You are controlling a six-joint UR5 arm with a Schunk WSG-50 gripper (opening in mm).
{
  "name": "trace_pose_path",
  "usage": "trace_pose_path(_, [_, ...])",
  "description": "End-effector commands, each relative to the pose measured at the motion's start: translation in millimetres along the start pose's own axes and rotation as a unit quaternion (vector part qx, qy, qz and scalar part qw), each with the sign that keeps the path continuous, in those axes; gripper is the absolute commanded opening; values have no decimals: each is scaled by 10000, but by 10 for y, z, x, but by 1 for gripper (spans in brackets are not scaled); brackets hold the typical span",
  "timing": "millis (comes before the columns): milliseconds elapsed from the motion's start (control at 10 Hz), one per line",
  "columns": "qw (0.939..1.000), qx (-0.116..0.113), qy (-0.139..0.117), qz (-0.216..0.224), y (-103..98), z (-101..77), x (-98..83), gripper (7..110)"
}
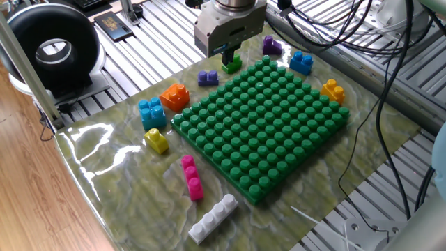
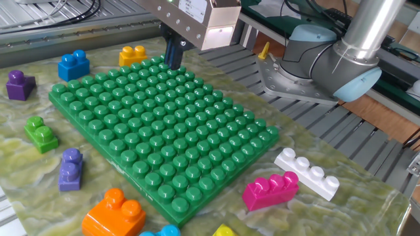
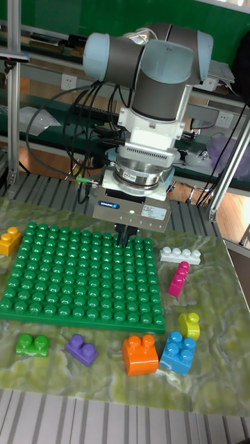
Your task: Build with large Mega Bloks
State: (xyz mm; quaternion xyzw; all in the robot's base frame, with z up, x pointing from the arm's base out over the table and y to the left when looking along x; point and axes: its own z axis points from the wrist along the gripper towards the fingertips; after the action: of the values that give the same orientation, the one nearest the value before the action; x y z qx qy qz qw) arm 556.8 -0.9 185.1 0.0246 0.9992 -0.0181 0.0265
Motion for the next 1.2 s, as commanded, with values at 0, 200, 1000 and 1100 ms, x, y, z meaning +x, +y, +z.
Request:
trace_pose_path(0, [9994,280,-85,-190,-142,-5,-44,7])
trace_pose_path(200, [9989,-461,-19,-55,228,-18,-9,7])
trace_pose_path(1000, [9993,-232,280,-3,118,57,170,7])
trace_pose_path(1100, [9990,-348,277,-30,196,67,176,7])
